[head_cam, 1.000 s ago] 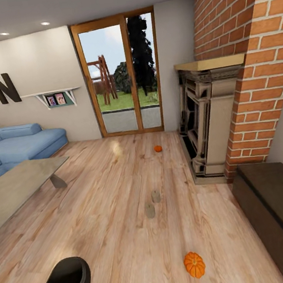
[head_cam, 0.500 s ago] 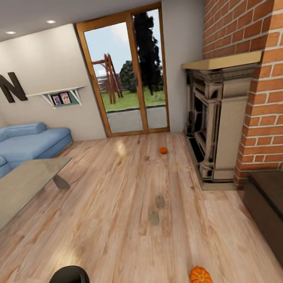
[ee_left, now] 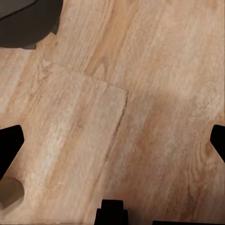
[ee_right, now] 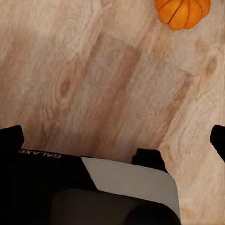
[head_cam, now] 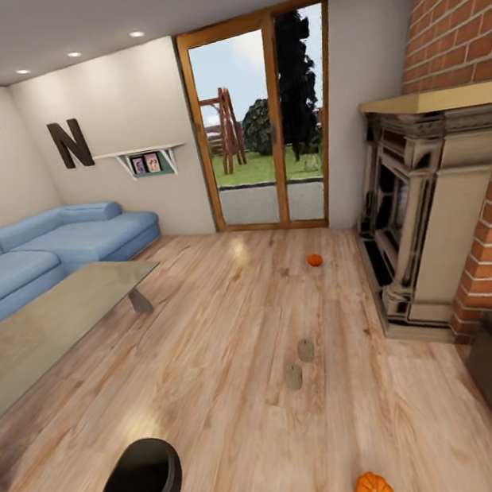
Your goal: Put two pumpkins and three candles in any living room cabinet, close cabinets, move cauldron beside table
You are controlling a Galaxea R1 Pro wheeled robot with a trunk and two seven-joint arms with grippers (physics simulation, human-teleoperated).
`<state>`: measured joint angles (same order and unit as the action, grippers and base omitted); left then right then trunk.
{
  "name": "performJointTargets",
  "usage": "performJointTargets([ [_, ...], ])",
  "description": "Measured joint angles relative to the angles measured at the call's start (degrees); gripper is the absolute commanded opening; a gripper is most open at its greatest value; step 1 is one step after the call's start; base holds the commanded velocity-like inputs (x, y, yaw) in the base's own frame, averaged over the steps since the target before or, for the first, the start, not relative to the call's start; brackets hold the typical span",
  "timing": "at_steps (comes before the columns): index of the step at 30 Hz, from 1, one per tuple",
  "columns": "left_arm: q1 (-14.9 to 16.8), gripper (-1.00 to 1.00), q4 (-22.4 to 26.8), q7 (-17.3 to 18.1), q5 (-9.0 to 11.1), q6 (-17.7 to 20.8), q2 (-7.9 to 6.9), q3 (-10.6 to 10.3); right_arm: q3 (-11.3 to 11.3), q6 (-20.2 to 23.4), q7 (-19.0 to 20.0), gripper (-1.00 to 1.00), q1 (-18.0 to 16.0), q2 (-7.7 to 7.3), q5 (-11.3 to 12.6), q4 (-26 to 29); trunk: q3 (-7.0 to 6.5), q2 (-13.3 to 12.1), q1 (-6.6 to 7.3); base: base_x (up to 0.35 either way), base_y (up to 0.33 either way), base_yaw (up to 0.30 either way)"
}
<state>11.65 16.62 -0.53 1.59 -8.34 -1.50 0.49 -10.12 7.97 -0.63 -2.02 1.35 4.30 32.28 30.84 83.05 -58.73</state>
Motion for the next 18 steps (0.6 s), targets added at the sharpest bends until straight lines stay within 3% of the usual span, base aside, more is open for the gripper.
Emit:
performJointTargets([
  [18, 0.0, 1.0, 0.03, 0.02, -0.08, 0.0, 0.0, -0.08, 0.03, 0.0, -0.17, 1.0, 0.0, 0.01, 0.0, -0.03, 0.0, 0.0, 0.01, 0.006, -0.005, 0.283],
])
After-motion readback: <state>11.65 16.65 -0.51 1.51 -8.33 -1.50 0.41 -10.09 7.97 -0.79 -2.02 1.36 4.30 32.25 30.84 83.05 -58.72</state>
